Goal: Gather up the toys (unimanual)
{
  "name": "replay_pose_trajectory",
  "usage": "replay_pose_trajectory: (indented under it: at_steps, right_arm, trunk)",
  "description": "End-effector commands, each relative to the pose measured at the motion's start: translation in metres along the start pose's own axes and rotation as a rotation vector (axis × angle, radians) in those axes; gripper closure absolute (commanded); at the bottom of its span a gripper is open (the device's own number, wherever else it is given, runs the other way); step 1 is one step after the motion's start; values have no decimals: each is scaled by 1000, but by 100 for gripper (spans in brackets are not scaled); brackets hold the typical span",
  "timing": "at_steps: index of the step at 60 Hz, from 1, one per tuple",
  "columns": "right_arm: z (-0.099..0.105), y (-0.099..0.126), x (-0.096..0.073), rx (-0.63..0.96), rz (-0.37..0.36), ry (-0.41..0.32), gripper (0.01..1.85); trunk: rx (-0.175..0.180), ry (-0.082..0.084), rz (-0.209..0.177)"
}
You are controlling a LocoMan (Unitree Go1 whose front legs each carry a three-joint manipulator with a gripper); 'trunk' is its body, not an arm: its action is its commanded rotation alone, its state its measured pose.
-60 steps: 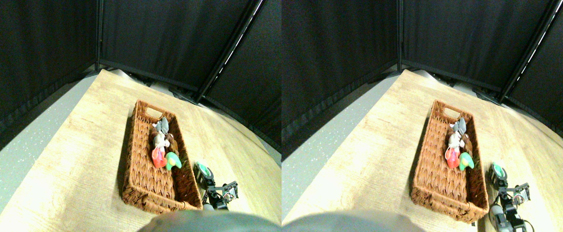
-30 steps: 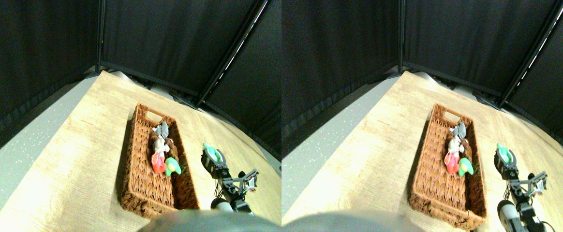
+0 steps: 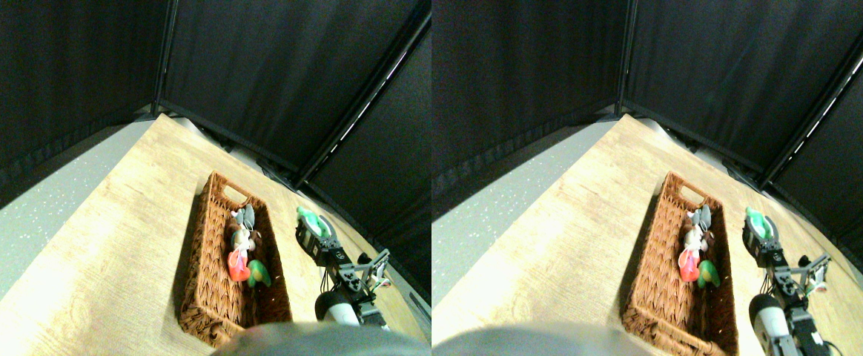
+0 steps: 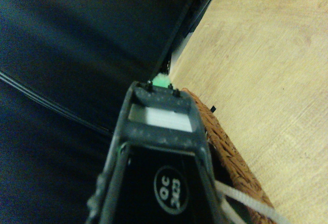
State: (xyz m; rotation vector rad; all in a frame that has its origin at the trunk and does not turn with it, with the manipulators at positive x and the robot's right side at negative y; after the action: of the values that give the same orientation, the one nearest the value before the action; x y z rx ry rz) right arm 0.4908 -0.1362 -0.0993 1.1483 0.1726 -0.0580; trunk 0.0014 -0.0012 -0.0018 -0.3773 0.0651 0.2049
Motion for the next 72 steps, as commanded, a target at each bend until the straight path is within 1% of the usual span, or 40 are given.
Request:
replay_pose_trajectory:
  at_steps: [1,4,7,9,12,16,17,22,26,28,29,30,31,35,36,40,46,49,54,56,59,60,62,65,66,67,72]
  right_arm:
    - [-7,6,-4,51,29,54,177]
    - [-14,8,-5,54,38,92,176]
    - [-20,8,-7,58,39,103,178]
    - [-26,8,-8,47,39,127,176]
    - [-32,6,-10,60,38,134,176]
    - [-37,3,-12,81,34,143,177]
    - [-37,2,-12,93,35,151,178]
    - [-39,0,-12,100,22,142,179]
    - [-40,-2,-10,106,27,145,180]
    - [-40,-2,-11,90,14,128,161]
    - [-40,-2,-11,83,14,126,154]
    - [-40,-2,-11,80,15,130,147]
    - [-40,-2,-11,80,15,130,147]
    - [-37,-4,-11,86,8,130,125]
    - [-37,-4,-11,86,8,130,125]
    - [-35,-5,-12,81,-5,95,111]
    - [-32,-6,-11,63,5,101,96]
    - [-31,-6,-11,60,10,100,93]
    - [-27,-7,-11,68,8,86,92]
    - [-25,-7,-11,64,8,68,95]
    - [-17,-9,-8,64,12,51,104]
    - [-17,-9,-8,64,12,51,104]
    - [-11,-10,-7,47,16,23,108]
    - [2,-14,-3,10,26,-6,106]
    - [7,-15,-2,7,24,-27,106]
    - [7,-15,-2,7,24,-27,106]
    - [31,-23,0,-6,-2,-126,104]
  trunk:
    - [-35,-16,16]
    - [-40,-16,20]
    - [-44,-17,24]
    - [-49,-19,27]
    - [-54,-17,31]
    - [-58,-14,36]
    - [-58,-14,37]
    - [-55,-13,39]
    - [-55,-13,39]
    - [-55,-13,39]
    - [-51,-9,36]
    - [-51,-9,36]
    - [-51,-9,36]
    - [-45,-7,32]
    - [-45,-7,32]
    - [-41,-6,28]
    - [-37,-6,24]
    - [-36,-6,23]
    - [-29,-7,20]
    - [-24,-3,17]
    - [-16,-2,11]
    - [-14,-2,10]
    - [-7,0,5]
    - [3,1,-1]
    - [8,2,-4]
    - [13,4,-7]
    - [32,11,-20]
